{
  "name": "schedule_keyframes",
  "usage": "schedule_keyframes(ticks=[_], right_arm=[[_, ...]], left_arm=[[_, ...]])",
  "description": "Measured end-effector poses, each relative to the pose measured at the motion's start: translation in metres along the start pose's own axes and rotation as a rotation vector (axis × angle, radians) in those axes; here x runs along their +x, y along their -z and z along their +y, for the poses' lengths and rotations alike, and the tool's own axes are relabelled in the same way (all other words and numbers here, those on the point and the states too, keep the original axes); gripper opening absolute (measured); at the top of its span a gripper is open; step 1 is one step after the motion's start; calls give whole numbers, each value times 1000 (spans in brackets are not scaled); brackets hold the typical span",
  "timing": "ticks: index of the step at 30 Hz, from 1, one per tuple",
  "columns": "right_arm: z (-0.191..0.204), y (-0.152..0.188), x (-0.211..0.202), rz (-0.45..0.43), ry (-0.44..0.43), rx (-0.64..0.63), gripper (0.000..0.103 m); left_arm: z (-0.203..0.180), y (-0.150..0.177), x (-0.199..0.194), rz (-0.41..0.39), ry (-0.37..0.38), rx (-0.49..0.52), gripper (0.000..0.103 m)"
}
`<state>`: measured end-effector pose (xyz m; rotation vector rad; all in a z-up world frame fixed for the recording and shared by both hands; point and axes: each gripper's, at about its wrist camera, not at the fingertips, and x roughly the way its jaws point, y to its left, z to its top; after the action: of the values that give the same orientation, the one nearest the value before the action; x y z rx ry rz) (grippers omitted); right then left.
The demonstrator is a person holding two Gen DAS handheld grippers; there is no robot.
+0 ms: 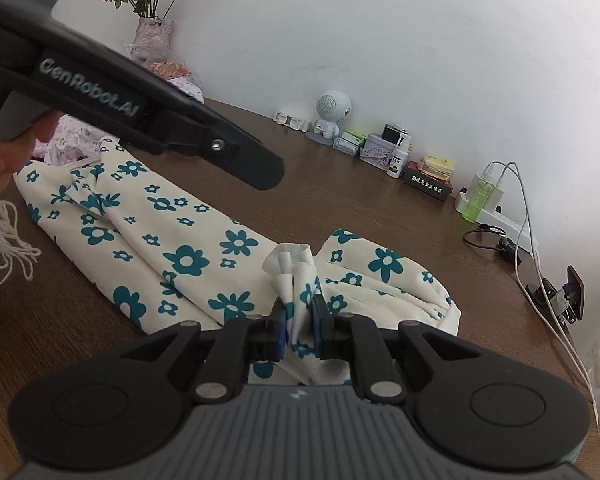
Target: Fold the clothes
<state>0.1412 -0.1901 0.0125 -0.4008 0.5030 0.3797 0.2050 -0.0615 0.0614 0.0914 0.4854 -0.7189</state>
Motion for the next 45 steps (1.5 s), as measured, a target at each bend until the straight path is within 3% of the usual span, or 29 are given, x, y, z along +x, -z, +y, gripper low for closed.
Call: schedule_keyframes(ticks=[3,6,10,14,20,24,30,32,34,39,40,41,43,45], right_arm=[[-1,5,-5,-26,4,-33,12],[-7,10,-13,-60,-12,-47,12],[-10,17,-9,-51,-46,-45,14],[-26,19,-17,-71,-155,53,40],[-82,27,-42,-67,-235,262,45],[-116,30,-42,-54,-181,322,45],[-121,38,-53,7,-251,204,46],[-114,40,-62,18,-271,97,62],[-100,35,-63,33,-297,-46,69],[-74,24,-40,84,-343,-344,68],[-71,22,-33,93,-358,-377,63],[-69,19,-26,100,-373,-395,46],[-68,13,-11,123,-393,-396,27],[-69,8,-5,115,-380,-384,14]], left_arm=[[-4,-2,20,26,5,5,23],[-6,-1,30,44,57,-3,22],[-5,8,51,130,54,-11,22],[7,21,64,183,41,-60,22],[10,30,62,194,27,-64,21],[6,29,60,188,7,-46,21],[7,28,60,193,10,-50,21],[6,28,61,199,13,-44,21],[4,28,61,204,11,-35,21],[3,28,58,206,5,-43,20],[3,28,58,207,7,-50,20],[4,28,58,209,10,-58,20],[7,28,58,213,18,-74,20],[9,26,56,209,28,-84,20]])
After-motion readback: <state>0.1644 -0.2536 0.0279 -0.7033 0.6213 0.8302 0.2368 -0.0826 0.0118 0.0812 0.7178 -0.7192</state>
